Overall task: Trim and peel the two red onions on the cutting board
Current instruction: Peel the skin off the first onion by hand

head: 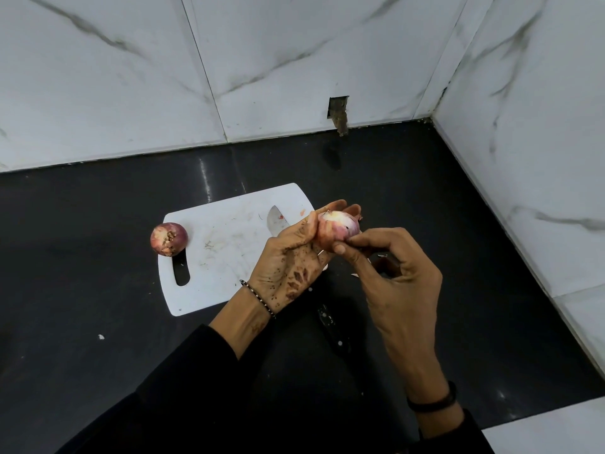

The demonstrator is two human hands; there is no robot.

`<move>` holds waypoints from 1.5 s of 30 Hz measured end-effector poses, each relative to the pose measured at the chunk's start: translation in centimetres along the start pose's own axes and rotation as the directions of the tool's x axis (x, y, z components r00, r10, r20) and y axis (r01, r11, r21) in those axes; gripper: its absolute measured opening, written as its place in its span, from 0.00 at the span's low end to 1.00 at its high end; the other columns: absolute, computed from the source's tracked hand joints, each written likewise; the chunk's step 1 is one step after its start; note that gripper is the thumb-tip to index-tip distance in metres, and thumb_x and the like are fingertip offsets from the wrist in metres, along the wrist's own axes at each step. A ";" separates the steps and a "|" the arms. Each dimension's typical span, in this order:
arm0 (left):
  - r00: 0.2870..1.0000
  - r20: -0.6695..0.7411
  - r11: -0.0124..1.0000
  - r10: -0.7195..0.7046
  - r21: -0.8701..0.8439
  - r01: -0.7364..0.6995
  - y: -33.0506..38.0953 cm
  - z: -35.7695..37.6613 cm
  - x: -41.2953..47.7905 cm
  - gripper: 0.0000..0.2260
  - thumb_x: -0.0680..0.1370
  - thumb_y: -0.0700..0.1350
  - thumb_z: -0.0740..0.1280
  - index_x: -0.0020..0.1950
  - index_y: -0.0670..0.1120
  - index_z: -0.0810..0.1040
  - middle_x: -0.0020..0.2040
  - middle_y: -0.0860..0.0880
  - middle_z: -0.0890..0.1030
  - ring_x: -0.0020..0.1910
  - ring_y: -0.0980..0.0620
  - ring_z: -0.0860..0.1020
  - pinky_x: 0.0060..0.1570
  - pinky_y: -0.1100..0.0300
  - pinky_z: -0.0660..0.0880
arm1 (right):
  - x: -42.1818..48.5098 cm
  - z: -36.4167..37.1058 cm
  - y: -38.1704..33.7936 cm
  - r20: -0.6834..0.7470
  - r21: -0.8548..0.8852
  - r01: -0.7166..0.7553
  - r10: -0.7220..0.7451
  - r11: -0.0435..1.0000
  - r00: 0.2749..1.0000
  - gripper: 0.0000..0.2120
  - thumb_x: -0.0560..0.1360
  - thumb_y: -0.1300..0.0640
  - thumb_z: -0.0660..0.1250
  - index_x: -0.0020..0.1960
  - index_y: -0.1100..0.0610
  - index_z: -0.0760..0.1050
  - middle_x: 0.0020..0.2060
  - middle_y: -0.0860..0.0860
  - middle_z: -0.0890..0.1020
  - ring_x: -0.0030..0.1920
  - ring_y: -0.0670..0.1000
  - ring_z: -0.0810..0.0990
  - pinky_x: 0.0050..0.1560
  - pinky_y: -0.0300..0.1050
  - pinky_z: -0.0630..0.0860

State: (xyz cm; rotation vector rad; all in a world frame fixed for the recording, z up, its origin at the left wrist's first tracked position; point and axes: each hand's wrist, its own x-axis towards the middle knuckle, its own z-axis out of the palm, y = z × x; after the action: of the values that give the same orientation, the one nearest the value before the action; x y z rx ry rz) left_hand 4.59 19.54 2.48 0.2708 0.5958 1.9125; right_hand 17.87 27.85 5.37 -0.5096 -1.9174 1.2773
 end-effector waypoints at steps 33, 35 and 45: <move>0.984 -0.179 0.983 0.026 0.182 0.007 0.4 0.4 0.1 0.28 0.78 0.49 0.65 0.72 0.33 0.67 0.65 0.37 0.78 0.64 0.42 0.77 0.63 0.53 0.76 | 2.0 -1.5 0.8 0.146 -0.175 0.033 -0.007 0.984 0.989 0.11 0.75 0.53 0.73 0.56 0.54 0.82 0.52 0.45 0.82 0.49 0.48 0.83 0.45 0.44 0.81; 0.984 -0.179 0.970 0.029 0.242 0.016 0.4 0.6 0.2 0.22 0.80 0.48 0.62 0.68 0.34 0.72 0.61 0.40 0.81 0.61 0.45 0.79 0.64 0.53 0.76 | 2.0 -1.6 0.9 0.134 -0.186 0.041 -0.016 0.982 0.991 0.09 0.76 0.55 0.72 0.55 0.54 0.83 0.51 0.45 0.82 0.50 0.48 0.83 0.45 0.46 0.81; 0.945 -0.321 0.922 0.057 0.380 0.074 0.0 0.3 0.4 0.25 0.77 0.52 0.65 0.65 0.33 0.76 0.61 0.37 0.81 0.61 0.43 0.80 0.63 0.52 0.76 | 1.5 -0.4 1.3 0.239 -0.306 0.049 0.027 0.951 0.971 0.09 0.79 0.63 0.67 0.53 0.50 0.73 0.48 0.46 0.76 0.49 0.40 0.77 0.49 0.29 0.72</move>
State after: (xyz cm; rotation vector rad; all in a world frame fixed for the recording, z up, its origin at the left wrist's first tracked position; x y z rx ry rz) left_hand 4.55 19.96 2.77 0.1997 1.2043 1.8315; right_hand 17.11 29.70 4.83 -0.5180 -2.3422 1.0722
